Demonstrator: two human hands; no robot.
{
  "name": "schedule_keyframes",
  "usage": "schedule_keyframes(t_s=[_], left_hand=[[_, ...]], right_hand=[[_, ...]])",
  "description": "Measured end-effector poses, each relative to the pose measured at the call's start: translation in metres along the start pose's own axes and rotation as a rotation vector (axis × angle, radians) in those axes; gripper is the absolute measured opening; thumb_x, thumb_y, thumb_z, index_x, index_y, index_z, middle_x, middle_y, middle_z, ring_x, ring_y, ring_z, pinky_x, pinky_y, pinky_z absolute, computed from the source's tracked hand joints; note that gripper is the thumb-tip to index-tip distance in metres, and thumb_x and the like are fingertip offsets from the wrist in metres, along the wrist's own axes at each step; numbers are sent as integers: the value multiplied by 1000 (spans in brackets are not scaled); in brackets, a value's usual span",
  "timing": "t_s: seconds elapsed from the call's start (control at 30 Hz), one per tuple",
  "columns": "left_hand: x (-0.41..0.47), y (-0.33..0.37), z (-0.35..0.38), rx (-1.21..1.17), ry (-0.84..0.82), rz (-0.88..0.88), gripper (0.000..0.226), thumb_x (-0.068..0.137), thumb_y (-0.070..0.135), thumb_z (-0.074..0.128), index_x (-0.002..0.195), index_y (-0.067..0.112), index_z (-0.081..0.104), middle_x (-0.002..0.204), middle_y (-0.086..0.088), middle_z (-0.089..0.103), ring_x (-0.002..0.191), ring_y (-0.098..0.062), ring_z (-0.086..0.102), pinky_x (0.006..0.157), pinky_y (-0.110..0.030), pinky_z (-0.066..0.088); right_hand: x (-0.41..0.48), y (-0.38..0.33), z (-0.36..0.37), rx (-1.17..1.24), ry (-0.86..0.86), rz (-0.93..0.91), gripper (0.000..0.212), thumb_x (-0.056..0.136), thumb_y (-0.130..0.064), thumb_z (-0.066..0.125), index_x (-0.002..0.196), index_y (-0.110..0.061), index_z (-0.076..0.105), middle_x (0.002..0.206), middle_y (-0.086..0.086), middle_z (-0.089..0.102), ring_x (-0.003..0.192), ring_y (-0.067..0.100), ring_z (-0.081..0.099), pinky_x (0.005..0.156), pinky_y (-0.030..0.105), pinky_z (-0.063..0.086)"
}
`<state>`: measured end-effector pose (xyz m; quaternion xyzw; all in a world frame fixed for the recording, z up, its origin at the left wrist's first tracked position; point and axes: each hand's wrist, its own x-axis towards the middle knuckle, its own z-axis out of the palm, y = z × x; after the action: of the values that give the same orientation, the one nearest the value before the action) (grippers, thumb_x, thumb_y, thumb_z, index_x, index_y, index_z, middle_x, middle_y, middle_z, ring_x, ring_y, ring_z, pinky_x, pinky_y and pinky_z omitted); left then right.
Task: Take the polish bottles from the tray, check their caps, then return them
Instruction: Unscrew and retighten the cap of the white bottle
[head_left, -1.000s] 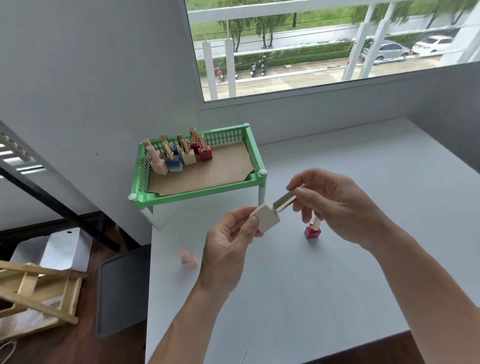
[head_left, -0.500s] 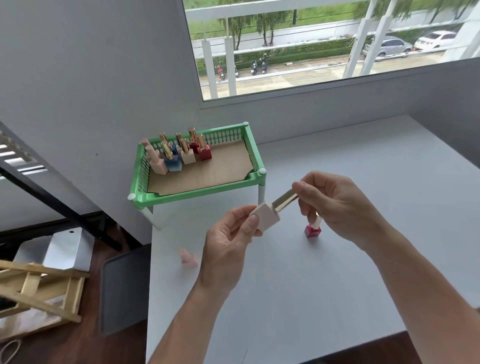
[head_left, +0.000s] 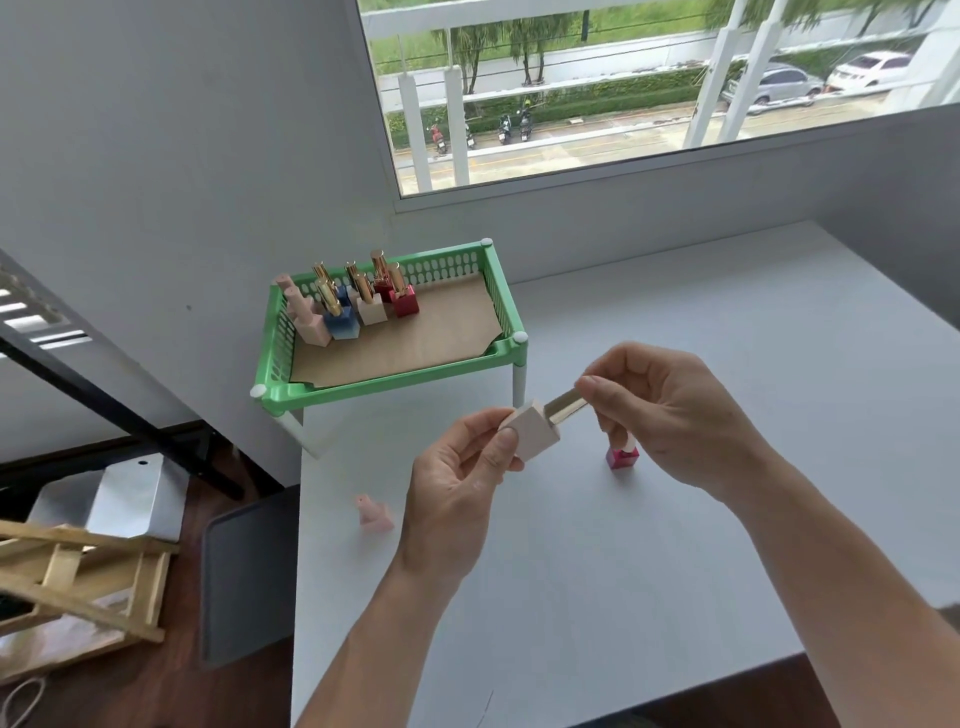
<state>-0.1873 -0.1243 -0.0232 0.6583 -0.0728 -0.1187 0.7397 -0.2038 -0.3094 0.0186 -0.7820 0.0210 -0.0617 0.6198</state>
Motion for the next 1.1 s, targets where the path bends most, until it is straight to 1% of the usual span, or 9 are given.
schedule_keyframes(t_s=[0.1, 0.23, 0.4, 0.5, 0.57, 0.67, 0.8, 0.97, 1.1], left_hand=[[-1, 0, 2, 7, -8, -2, 29, 74, 36, 60, 96, 19, 69, 74, 12, 71, 65, -1, 61, 61, -12, 46], [0, 0, 2, 2, 0, -2, 31, 73, 36, 60, 97, 18, 68, 73, 12, 71, 64, -1, 60, 59, -12, 45], [-1, 0, 3, -5, 0, 5, 31, 73, 35, 61, 97, 17, 68, 74, 11, 72, 64, -1, 61, 60, -12, 46], [1, -1, 4, -12, 6, 5, 29, 74, 34, 61, 97, 17, 69, 72, 10, 71, 64, -2, 60, 60, -11, 45], [2, -1, 3, -13, 8, 8, 30, 74, 34, 61, 97, 17, 69, 73, 10, 71, 64, -2, 60, 60, -11, 45], [2, -2, 2, -14, 11, 6, 28, 73, 36, 61, 94, 20, 69, 75, 11, 72, 64, -3, 60, 60, -12, 46], [2, -3, 3, -21, 12, 16, 29, 74, 34, 62, 96, 17, 69, 74, 10, 72, 63, -3, 61, 59, -12, 46], [2, -6, 4, -4, -8, 26, 31, 74, 34, 62, 98, 15, 68, 75, 8, 73, 65, -3, 63, 61, -12, 46], [3, -11, 5, -18, -7, 17, 26, 73, 32, 64, 95, 19, 68, 79, 8, 73, 71, -6, 64, 68, -17, 51]], right_hand=[[-1, -1, -1, -12, 31, 10, 28, 72, -47, 66, 72, -19, 64, 54, -1, 58, 47, 19, 52, 51, 30, 43], [-2, -1, -3, 59, -32, -7, 3, 86, -18, 64, 84, -16, 66, 59, -1, 61, 49, 17, 54, 52, 21, 43], [-2, -1, -1, -29, 57, -3, 31, 74, -49, 64, 69, -18, 61, 52, -1, 57, 46, 19, 52, 50, 31, 44], [-2, -1, -2, 15, -3, -27, 6, 86, -25, 63, 88, -20, 65, 61, -2, 61, 49, 16, 56, 52, 20, 43], [-1, 0, -2, -7, -6, -32, 6, 87, -17, 62, 82, -18, 65, 56, -4, 59, 48, 16, 53, 52, 24, 44], [0, 1, -1, -55, 27, -16, 18, 84, -27, 64, 68, -21, 62, 47, -7, 53, 44, 17, 46, 48, 32, 42], [1, 2, -1, -49, 31, -29, 13, 86, -23, 64, 74, -18, 63, 54, -4, 59, 47, 16, 55, 49, 21, 43], [0, 5, -1, -80, 66, -35, 16, 86, -23, 64, 70, -20, 61, 47, -7, 53, 43, 15, 46, 46, 33, 43], [-3, 13, -1, -15, 64, -4, 7, 86, -28, 65, 81, -24, 65, 56, -7, 59, 46, 15, 54, 49, 26, 45]])
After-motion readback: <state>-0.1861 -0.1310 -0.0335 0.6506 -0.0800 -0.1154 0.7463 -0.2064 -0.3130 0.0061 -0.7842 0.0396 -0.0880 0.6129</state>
